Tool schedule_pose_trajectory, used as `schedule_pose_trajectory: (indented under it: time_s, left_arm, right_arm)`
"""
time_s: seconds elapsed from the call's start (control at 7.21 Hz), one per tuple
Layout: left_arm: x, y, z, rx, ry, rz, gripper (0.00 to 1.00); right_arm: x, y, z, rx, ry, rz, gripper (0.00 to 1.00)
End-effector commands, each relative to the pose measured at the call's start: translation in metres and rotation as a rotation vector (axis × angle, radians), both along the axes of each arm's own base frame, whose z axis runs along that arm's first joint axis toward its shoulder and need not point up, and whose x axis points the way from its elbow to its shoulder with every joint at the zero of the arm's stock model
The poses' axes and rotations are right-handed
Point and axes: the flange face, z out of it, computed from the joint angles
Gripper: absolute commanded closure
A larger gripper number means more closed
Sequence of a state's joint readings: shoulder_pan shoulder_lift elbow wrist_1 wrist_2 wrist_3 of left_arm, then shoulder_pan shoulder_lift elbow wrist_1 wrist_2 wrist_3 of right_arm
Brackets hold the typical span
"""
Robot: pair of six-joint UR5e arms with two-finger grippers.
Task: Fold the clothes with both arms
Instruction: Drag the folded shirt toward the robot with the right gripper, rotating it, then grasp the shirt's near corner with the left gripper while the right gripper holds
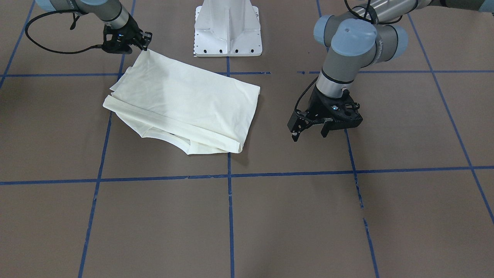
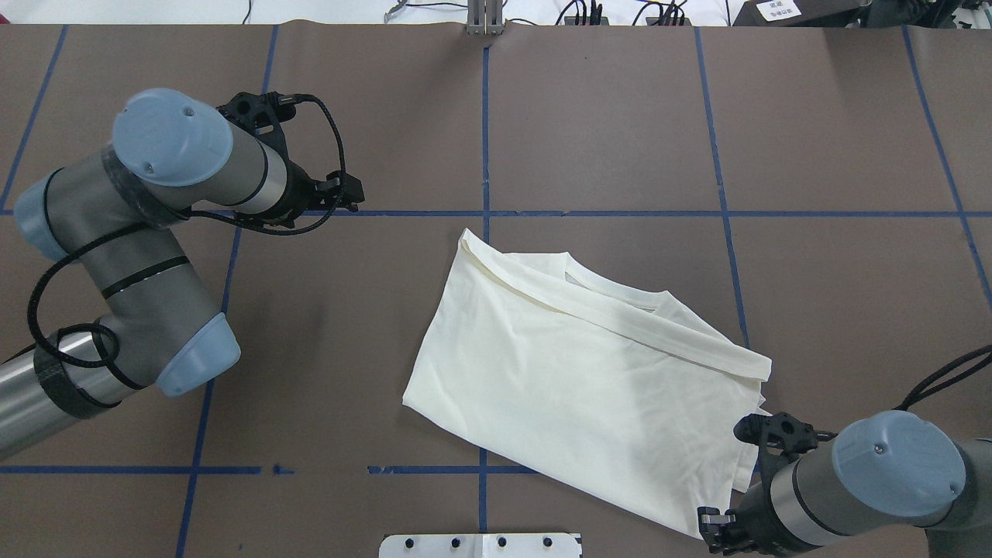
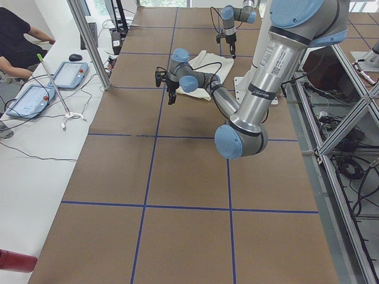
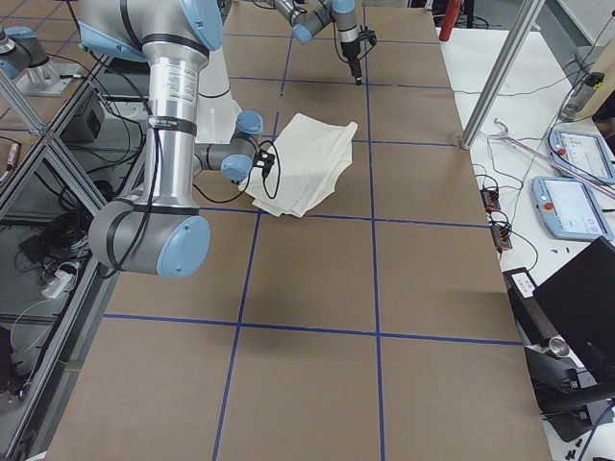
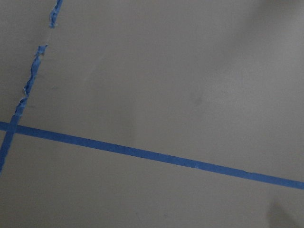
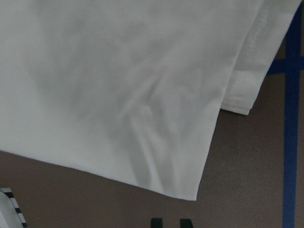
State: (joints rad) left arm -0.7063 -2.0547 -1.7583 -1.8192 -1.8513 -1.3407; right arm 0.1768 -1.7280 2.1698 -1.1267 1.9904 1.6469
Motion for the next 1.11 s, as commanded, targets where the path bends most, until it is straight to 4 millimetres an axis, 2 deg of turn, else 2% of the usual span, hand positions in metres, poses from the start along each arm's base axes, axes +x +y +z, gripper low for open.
schedule_pose_trajectory:
  time_s: [0.0, 0.14, 0.42, 0.55, 0.69, 0.97]
  left_arm:
    - [0.023, 0.028, -0.011, -0.055, 0.043, 0.007, 0.00]
    - [0.044, 0.061, -0.022, -0.115, 0.087, 0.018, 0.01]
    - [0.086, 0.137, -0.044, -0.266, 0.161, 0.040, 0.06]
    - [0.108, 0.170, -0.042, -0.334, 0.163, 0.056, 0.11]
    - [0.125, 0.195, -0.037, -0.366, 0.149, 0.082, 0.15]
    - [0.133, 0.199, -0.032, -0.353, 0.136, 0.062, 0.21]
  right_arm:
    - [0.020, -0.027, -0.018, 0.003, -0.036, 0.075, 0.00]
    - [0.036, -0.056, -0.024, 0.006, -0.050, 0.149, 0.00]
    - [0.057, -0.098, -0.041, 0.020, -0.091, 0.260, 0.00]
    - [0.066, -0.111, -0.045, 0.019, -0.101, 0.289, 0.00]
    - [0.074, -0.120, -0.049, 0.018, -0.112, 0.309, 0.00]
    - [0.073, -0.124, -0.054, 0.022, -0.124, 0.314, 0.00]
